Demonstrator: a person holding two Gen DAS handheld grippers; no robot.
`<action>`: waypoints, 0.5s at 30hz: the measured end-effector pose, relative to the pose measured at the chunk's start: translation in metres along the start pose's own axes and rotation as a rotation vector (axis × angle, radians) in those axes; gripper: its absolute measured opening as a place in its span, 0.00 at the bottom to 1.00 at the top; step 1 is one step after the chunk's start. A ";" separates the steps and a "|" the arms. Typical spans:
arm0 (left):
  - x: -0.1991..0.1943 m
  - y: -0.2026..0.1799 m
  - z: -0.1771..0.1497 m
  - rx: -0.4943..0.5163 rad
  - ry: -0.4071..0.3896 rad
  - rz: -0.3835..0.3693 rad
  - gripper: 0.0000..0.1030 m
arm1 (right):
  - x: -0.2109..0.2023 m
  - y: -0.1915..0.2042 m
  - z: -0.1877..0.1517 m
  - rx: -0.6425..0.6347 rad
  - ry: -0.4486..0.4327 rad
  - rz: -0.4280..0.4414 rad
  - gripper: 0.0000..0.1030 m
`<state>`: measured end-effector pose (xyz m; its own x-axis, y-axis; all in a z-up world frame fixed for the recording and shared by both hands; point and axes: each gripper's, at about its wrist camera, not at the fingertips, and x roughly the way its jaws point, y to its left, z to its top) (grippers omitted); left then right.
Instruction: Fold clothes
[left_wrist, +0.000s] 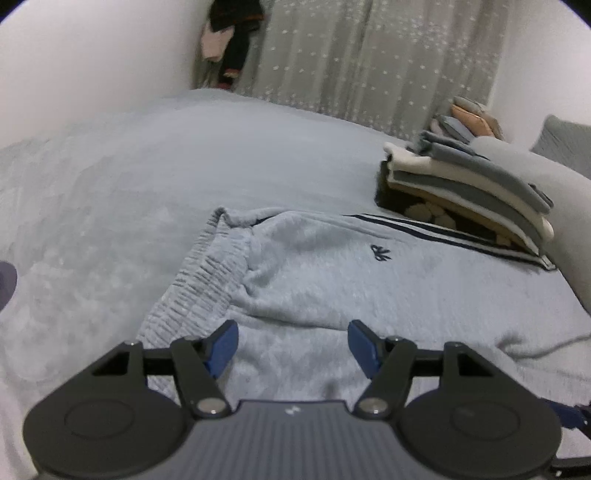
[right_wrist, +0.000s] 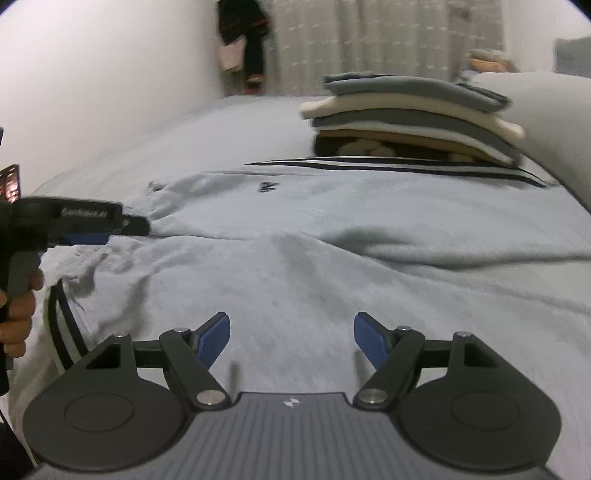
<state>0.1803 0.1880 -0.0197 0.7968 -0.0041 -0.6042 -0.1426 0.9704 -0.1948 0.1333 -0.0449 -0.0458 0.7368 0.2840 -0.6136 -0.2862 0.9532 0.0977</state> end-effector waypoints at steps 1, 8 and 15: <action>0.001 0.002 0.001 -0.009 0.003 -0.001 0.60 | 0.006 0.000 0.008 -0.017 0.009 0.019 0.75; 0.014 0.015 0.010 -0.062 -0.009 -0.028 0.37 | 0.056 0.007 0.059 -0.202 0.051 0.144 0.74; 0.028 0.025 0.022 -0.156 -0.053 -0.053 0.24 | 0.110 0.007 0.110 -0.380 0.058 0.229 0.73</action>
<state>0.2122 0.2175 -0.0242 0.8352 -0.0379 -0.5486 -0.1852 0.9200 -0.3455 0.2798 0.0045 -0.0262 0.5953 0.4667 -0.6540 -0.6510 0.7573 -0.0522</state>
